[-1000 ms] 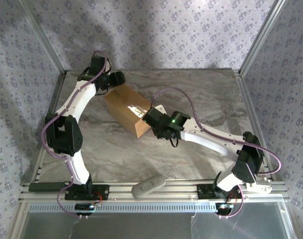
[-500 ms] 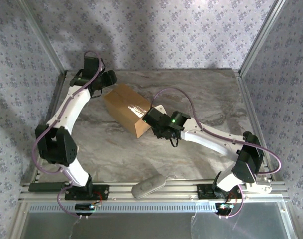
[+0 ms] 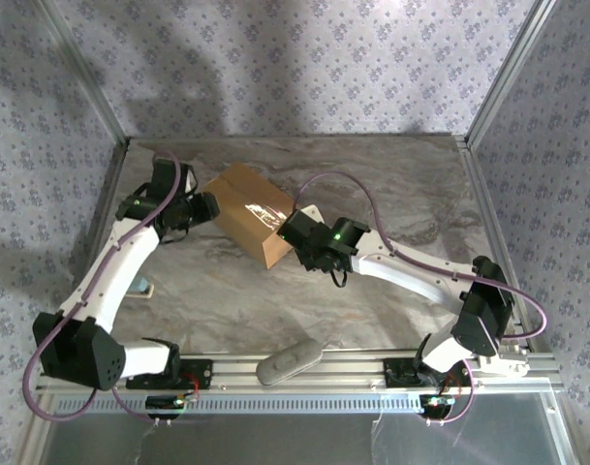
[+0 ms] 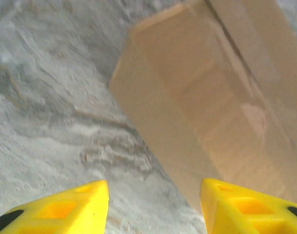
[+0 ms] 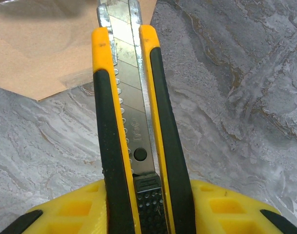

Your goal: Unpack the express box

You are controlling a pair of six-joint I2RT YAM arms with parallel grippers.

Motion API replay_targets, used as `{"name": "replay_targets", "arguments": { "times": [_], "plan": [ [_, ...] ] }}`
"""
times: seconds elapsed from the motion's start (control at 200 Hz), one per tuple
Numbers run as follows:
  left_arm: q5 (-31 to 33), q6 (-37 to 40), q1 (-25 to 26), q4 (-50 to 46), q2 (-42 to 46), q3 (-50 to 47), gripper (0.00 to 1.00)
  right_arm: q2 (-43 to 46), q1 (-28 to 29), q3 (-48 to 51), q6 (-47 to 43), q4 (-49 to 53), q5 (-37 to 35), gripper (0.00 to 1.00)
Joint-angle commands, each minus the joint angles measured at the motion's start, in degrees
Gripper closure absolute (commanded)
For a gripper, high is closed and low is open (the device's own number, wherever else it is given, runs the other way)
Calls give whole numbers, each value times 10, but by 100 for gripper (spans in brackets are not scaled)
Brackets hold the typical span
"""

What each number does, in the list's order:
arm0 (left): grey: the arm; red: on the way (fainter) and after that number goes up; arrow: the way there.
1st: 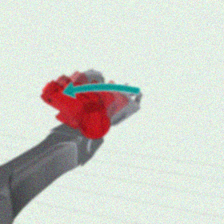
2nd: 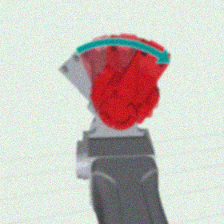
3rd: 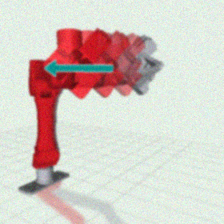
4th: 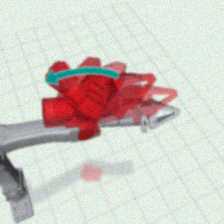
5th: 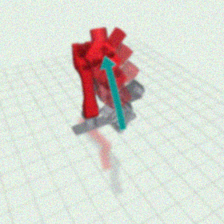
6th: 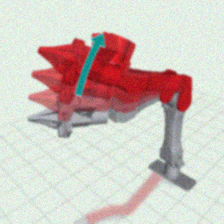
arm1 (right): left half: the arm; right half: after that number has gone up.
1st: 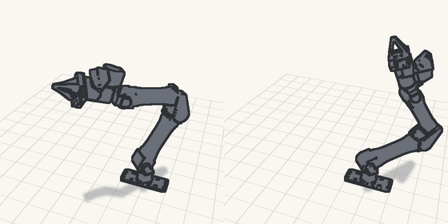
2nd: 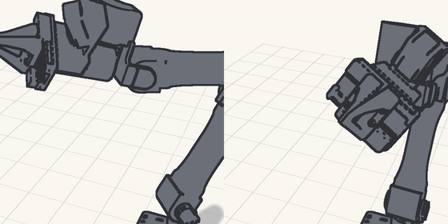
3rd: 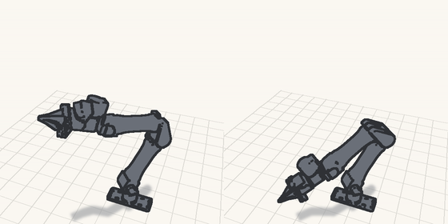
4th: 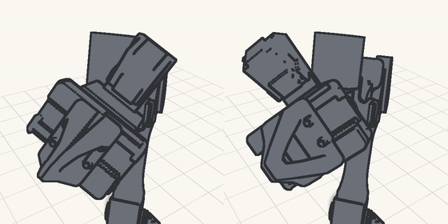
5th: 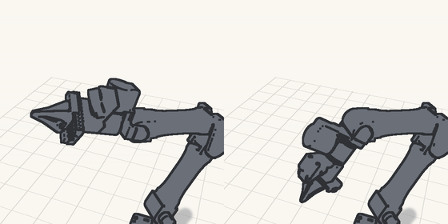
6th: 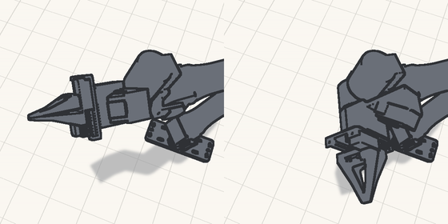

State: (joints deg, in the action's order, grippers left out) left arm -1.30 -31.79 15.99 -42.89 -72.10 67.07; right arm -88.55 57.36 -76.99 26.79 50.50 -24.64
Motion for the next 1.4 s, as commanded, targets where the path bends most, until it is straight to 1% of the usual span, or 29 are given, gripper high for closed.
{"name": "replay_targets", "arguments": {
  "times": [0.0,0.07,0.18,0.31,0.48,0.74,1.015,1.394],
  "plan": [
    [-29,-23,35,-22,46,-38,48,1,4,3,11,-15,-11,100],
    [-54,-46,57,17,67,-79,48,-2,5,4,9,-18,-11,100],
    [-69,-80,92,89,79,-127,48,-3,7,3,5,-21,-15,100],
    [-62,-90,125,116,65,-142,48,-6,10,3,4,-21,-17,100],
    [-54,-106,151,150,31,-148,49,-11,16,5,-1,-23,-18,100],
    [-31,-105,164,174,7,-145,49,-19,27,-3,-6,-16,-30,100],
    [-31,-110,171,190,2,-144,49,-28,42,-13,-13,-15,-31,100],
    [-29,-127,202,214,-12,-134,49,-26,57,-18,-13,-26,-18,100]
  ]
}}
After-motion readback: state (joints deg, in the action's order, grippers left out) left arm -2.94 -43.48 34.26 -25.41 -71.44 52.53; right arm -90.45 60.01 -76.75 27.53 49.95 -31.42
